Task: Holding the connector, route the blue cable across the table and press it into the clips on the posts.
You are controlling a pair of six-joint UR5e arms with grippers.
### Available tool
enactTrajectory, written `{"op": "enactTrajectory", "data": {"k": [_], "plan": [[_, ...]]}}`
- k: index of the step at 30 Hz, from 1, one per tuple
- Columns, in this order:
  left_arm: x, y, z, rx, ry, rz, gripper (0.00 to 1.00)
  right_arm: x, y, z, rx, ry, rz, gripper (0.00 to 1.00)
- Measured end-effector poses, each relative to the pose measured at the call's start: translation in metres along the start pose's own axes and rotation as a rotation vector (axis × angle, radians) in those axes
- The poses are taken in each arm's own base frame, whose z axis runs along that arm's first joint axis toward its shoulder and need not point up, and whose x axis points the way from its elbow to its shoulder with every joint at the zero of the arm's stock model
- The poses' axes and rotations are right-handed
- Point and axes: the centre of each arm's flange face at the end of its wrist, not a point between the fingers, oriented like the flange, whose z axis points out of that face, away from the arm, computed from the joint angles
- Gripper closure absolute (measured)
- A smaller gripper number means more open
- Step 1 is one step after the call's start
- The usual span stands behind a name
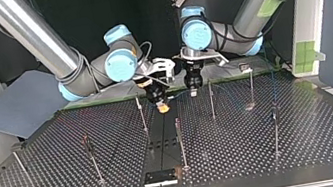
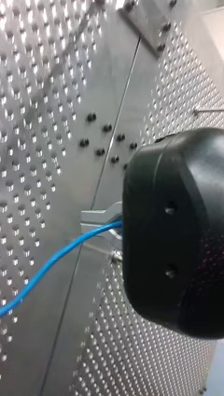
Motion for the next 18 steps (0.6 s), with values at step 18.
{"op": "enactTrajectory", "data": {"k": [18], "plan": [[-0.072, -0.007, -0.031, -0.024, -0.045, -0.011, 1.0, 0.084, -0.001, -0.058, -0.003, 0.056, 0.066, 1.0]]}}
